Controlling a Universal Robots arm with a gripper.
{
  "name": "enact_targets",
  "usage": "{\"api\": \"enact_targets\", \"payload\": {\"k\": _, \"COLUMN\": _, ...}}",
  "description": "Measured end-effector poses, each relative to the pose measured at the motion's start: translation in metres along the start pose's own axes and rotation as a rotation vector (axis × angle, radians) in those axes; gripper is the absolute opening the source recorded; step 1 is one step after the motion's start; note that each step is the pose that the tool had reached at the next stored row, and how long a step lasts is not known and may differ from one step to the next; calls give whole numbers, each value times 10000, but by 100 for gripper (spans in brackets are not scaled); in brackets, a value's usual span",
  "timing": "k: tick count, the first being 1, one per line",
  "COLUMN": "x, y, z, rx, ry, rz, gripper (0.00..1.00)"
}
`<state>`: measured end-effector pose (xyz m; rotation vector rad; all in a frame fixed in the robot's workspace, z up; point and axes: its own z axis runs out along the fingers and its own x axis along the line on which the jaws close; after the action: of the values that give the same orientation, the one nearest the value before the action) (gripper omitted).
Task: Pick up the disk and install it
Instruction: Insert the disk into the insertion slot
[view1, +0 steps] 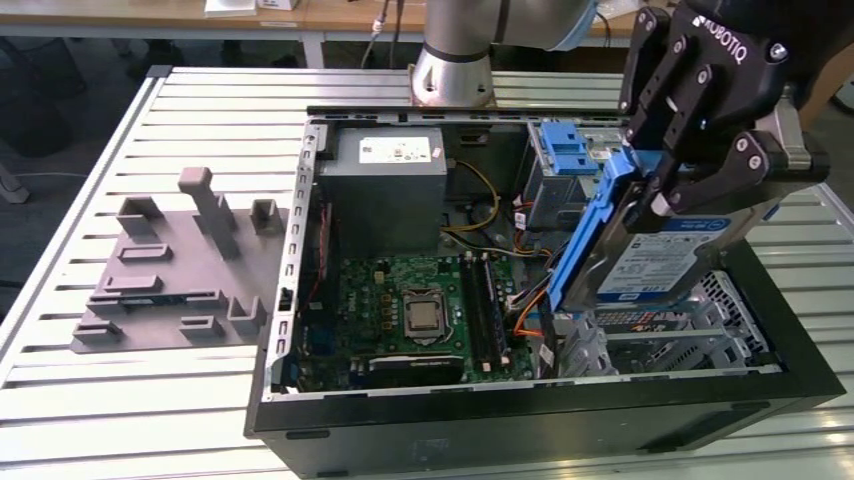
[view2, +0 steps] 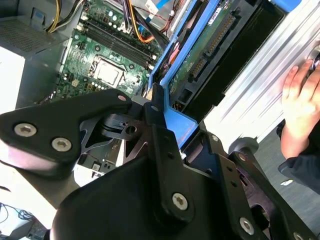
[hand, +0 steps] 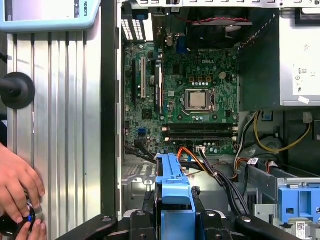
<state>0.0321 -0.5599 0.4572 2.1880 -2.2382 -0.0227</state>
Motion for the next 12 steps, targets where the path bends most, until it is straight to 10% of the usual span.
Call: {"api": "enact_targets", "payload": {"k": 12, "x": -3, "y": -126, "z": 26, "rx": 0, "ry": 0, "rz": -1, "gripper": 36}}
